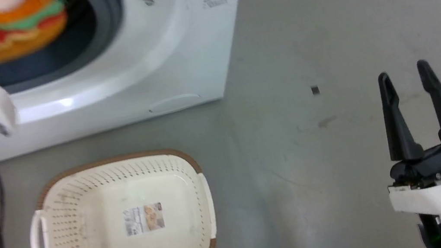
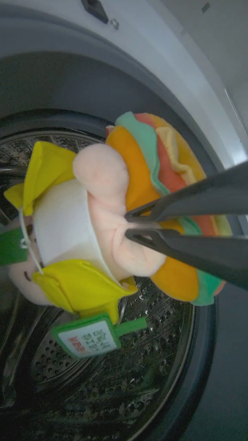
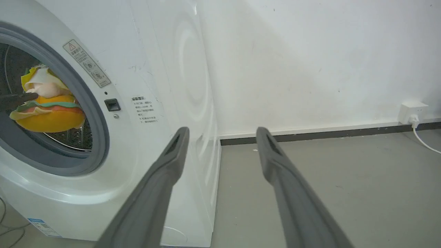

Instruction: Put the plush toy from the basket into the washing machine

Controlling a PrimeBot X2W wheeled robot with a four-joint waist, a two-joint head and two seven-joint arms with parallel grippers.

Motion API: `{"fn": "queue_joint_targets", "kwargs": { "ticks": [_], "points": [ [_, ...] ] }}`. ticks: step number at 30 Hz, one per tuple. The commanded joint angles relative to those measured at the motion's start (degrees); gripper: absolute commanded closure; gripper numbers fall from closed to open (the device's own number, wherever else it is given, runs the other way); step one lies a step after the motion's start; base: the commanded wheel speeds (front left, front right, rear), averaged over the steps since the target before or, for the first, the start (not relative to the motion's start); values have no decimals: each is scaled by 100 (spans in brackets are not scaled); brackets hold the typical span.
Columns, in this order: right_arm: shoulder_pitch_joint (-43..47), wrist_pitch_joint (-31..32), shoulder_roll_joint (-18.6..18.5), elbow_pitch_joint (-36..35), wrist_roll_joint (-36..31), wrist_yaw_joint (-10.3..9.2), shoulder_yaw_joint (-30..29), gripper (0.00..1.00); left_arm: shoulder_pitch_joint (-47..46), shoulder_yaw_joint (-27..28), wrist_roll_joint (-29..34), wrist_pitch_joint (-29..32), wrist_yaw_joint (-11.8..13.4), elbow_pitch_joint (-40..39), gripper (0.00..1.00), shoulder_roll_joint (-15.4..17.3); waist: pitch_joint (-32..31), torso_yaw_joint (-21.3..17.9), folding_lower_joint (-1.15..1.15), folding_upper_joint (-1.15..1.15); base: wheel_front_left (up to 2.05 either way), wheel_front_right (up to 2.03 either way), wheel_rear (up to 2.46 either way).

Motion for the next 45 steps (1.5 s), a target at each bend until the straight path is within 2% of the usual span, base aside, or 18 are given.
{"fn": "queue_joint_targets", "kwargs": {
  "ticks": [1,9,14,19,24,33,34,35,40,45],
  "points": [
    [-111,-25,-1,-38,71,3,-5,0,-330,-7,65,121,-83,43,100,139,407,-251,0,0,0,0,0],
    [-372,-25,-1,-117,266,3,11,0,-2049,-282,257,971,-505,829,100,644,1170,-565,0,0,0,0,0],
    [-487,-25,-1,-161,415,3,39,0,-3015,-521,352,1396,-641,1542,100,817,1540,-733,0,0,0,0,0],
    [-555,-25,-1,-180,537,3,89,0,-3728,-559,260,1753,-678,2402,100,816,1808,-862,0,0,0,0,0],
    [-602,-25,-1,-198,610,3,117,0,-4055,-710,179,2173,-713,3107,100,822,2002,-932,0,0,0,0,0],
    [-664,-25,-1,-209,652,3,120,0,-4282,-825,-99,2085,-744,3795,100,757,2155,-935,0,0,0,0,0],
    [-667,-25,-1,-208,645,3,119,0,-4295,-853,-104,2019,-745,3831,65,751,2156,-923,0,0,0,0,0],
    [-674,-25,-1,-203,636,3,116,0,-4305,-880,-98,1920,-747,3861,0,748,2151,-909,0,0,0,0,0],
    [-711,-25,-1,-167,556,3,87,0,-4260,-986,-144,1420,-751,4123,0,616,1970,-796,0,0,0,0,0],
    [-698,-25,-1,-104,434,3,31,0,-3986,-1153,-240,728,-754,4340,0,380,1530,-627,0,0,0,0,0]
  ]
}}
